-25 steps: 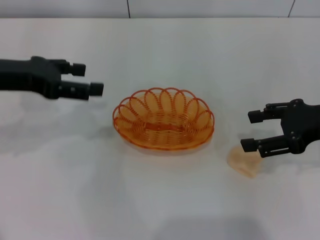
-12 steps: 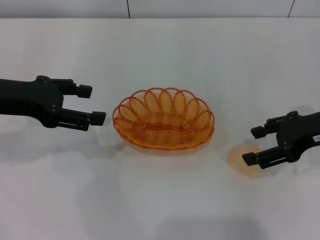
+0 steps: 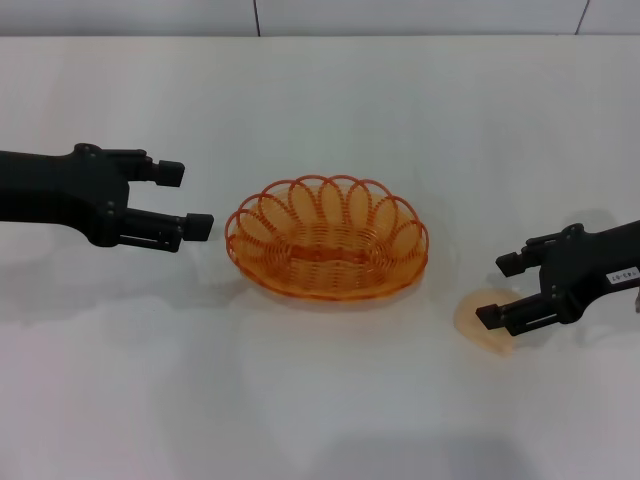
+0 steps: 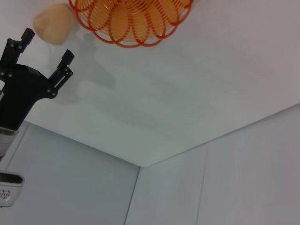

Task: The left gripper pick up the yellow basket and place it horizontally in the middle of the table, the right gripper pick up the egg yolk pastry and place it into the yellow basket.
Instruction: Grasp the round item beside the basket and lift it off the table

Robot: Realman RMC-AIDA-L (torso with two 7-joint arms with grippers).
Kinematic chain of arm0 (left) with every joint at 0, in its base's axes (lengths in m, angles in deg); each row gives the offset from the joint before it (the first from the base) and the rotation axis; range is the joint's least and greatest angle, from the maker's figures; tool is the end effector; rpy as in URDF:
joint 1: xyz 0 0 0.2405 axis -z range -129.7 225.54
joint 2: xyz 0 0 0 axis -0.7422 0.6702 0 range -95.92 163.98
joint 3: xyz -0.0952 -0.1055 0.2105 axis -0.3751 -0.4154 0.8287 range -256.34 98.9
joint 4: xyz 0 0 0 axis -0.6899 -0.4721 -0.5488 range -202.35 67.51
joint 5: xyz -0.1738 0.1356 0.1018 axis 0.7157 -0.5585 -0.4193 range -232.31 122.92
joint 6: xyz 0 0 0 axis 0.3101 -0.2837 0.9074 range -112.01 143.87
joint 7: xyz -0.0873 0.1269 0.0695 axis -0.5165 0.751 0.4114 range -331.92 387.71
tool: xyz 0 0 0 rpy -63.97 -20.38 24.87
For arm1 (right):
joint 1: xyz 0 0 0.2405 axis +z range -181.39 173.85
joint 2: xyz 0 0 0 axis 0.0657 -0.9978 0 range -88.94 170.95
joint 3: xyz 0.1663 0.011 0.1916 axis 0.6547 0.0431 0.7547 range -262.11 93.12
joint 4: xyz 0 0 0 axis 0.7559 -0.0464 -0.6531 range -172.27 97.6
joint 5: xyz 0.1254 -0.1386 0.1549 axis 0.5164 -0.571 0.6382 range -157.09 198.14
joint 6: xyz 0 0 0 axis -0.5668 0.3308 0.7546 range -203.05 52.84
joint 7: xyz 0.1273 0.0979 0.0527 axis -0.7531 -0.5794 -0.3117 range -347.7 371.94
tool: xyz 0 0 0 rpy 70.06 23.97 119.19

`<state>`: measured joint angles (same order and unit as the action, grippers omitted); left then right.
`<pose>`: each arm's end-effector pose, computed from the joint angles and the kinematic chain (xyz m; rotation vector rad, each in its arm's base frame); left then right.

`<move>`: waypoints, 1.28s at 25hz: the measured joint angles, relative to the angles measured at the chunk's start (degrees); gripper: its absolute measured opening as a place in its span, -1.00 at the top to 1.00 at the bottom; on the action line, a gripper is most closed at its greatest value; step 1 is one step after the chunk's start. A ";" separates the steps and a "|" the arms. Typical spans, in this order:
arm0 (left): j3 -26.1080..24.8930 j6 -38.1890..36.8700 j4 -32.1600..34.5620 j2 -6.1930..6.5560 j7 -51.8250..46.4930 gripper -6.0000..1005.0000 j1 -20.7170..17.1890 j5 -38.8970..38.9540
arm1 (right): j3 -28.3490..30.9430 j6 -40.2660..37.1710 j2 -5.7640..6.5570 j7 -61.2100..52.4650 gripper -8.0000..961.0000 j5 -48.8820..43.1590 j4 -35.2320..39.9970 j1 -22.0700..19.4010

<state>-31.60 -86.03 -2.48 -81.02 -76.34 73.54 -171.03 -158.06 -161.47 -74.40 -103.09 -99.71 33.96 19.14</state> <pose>-0.2397 0.3544 0.0661 -2.8377 -0.6939 -0.4289 0.2189 0.3589 -0.0097 -2.8957 0.6772 0.0311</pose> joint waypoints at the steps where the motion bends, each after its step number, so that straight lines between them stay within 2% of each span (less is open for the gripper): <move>1: 0.07 0.25 -0.14 0.00 0.06 -0.77 -0.01 0.00 | -0.18 0.15 0.00 0.01 -0.48 -0.01 -0.04 -0.04; 7: 0.14 0.94 -2.49 0.11 1.32 -0.77 0.74 -1.61 | -0.48 0.54 0.01 0.05 -0.47 -0.11 -0.39 -0.30; 13: 0.18 4.07 -5.08 -0.95 3.29 -0.77 1.93 -5.49 | -0.75 0.77 0.01 0.08 -0.47 -0.17 -0.59 -0.37; 26: 0.26 4.86 -6.66 -0.97 4.20 -0.77 2.96 -5.49 | -1.40 2.41 0.00 0.21 -0.46 -0.50 -2.17 -0.33; 32: 0.26 4.86 -6.68 -1.02 4.19 -0.77 3.03 -5.43 | -1.41 2.10 0.04 0.18 -0.06 -1.04 -2.22 -0.11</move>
<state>-31.34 -81.18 -9.15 -82.03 -72.15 76.57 -176.46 -159.47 -159.37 -74.36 -102.91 -100.75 31.74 19.03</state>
